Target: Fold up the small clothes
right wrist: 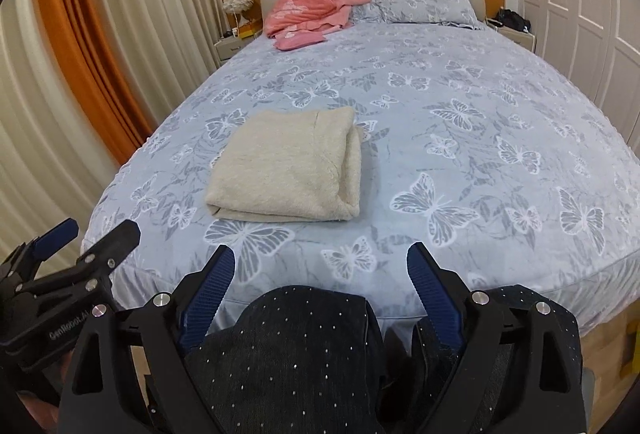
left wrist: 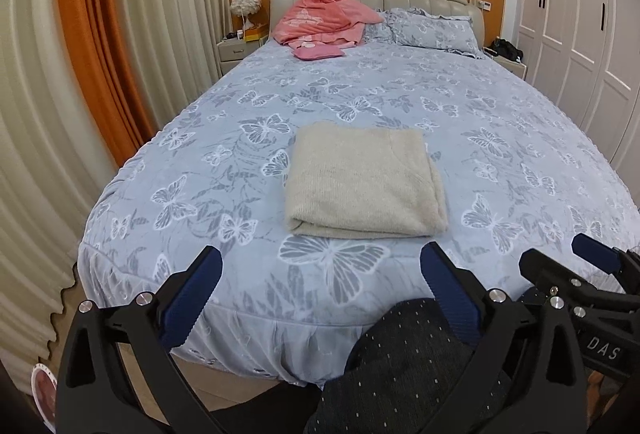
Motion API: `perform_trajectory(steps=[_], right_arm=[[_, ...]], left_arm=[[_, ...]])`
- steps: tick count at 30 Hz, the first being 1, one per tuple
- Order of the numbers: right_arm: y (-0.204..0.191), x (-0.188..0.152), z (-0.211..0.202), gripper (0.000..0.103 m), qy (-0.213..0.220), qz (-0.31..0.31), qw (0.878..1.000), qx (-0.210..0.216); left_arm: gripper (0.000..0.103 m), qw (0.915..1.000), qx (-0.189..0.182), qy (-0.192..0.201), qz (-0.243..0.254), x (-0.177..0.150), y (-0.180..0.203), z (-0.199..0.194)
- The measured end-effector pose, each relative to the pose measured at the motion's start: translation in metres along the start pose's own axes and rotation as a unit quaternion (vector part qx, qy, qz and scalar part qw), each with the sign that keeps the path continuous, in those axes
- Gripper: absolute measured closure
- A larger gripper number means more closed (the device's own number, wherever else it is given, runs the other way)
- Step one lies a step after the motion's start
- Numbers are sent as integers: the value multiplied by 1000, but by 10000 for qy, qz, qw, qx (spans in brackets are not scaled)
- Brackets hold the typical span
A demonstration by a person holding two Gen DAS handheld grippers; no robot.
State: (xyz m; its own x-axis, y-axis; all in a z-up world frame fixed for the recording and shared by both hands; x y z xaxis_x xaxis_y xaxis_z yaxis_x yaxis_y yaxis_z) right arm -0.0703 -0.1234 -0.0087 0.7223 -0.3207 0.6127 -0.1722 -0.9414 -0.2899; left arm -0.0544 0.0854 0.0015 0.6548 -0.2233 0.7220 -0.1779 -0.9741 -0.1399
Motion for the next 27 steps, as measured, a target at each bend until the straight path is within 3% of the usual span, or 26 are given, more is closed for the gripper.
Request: perform_trajectory(steps=[10,15,27], right_arm=[[-7,-6,-9,16,98,-257,9996,29],[-9,-9,-8,16,83,-345,9994,65],[-10,-9,-10,16,71,-336,9994,59]], left_arm=[[5,9999,157,-55,39,-21,8,-12],[5,9991,406,-132,78,-26,9,-10],[5,9987,467,-216,52,-30,10,-9]])
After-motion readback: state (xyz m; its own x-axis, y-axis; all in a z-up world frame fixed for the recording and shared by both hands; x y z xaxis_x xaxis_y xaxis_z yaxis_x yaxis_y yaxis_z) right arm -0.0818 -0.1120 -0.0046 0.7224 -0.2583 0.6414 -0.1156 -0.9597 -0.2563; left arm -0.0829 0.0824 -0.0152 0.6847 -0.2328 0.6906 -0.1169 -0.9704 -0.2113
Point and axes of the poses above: each gripper's, at about its wrist camera, not at the fingertips, and z roughly the way its jaws point, y to its right, x to its top, the point moved 2 cm from there along z, roughly the way its jaws point, and after that the axes turned 6 degrees about z, right-handed, at the moved point
